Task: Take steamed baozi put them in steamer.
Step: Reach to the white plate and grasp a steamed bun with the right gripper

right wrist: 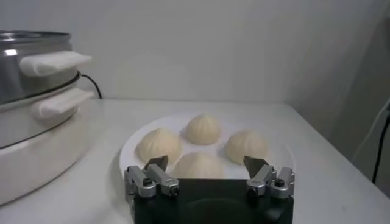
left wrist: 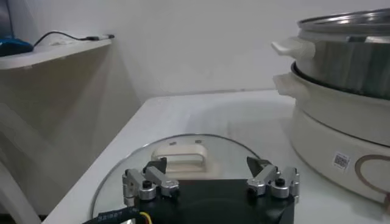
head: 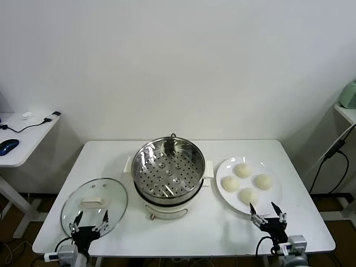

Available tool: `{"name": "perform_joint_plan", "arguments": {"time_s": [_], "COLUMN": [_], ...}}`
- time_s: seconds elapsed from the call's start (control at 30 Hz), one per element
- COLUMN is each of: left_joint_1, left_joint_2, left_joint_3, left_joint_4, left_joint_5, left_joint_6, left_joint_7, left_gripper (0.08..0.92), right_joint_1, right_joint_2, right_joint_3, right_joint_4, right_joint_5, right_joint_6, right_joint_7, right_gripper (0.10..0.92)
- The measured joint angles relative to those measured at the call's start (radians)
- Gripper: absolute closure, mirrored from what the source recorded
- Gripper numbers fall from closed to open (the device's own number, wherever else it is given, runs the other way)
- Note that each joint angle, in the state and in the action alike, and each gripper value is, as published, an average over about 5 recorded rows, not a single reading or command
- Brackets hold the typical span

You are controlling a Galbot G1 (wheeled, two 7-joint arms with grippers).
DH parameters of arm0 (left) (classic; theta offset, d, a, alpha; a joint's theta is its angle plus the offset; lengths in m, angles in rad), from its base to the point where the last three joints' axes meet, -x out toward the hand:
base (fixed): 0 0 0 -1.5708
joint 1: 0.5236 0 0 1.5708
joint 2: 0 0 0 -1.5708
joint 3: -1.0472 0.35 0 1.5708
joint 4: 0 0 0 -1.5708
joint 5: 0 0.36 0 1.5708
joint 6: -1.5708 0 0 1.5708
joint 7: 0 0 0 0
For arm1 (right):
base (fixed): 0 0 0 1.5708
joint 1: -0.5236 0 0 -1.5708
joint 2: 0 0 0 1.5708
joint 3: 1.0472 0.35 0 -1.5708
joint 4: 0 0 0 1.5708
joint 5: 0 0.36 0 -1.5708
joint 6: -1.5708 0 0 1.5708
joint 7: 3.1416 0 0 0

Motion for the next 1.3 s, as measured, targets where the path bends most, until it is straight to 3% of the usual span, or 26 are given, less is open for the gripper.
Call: {"name": "perform_joint_plan", "arguments": {"time_s": [0.37, 0.53, 0.73, 1.0, 1.3], "left_joint_1": [-0.006, -0.014, -0.02, -0.027, -0.034], "left_joint_2": [0.021, 0.025, 0.023, 0.02, 0.016], "left_joint_3": [0.005, 0.012, 0.014, 0.019, 0.021], "left_joint_4": [0.004, 0.013, 0.02, 0.036, 0.059], "left_joint_5": [-0.018, -0.022, -0.022, -0.022, -0.02], "left_joint_6": [-0.011, -0.014, -0.013, -0.02, -0.032], "left_joint_7": [-0.005, -0.005, -0.002, 0.0, 0.002], "left_gripper": [0.177, 0.177, 0.177, 0.177, 0.177], "right_joint_1": [0.396, 0.701, 1.1, 1.607, 1.861], "right_joint_2": [-0.258, -0.414, -0.517, -0.49, -0.363], "right_joint_3": [-0.174, -0.421, -0.816, -1.342, -1.72], "right_joint_4": [-0.14, -0.26, -0.437, -0.68, -0.859], "right_joint_5": [0.035, 0.016, -0.046, -0.093, -0.071], "right_joint_6": [-0.101, -0.095, -0.006, 0.13, 0.155], "right_joint_7": [-0.092, -0.281, -0.613, -0.994, -1.135], "right_gripper": [0.203, 0.203, 0.203, 0.203, 0.203]}}
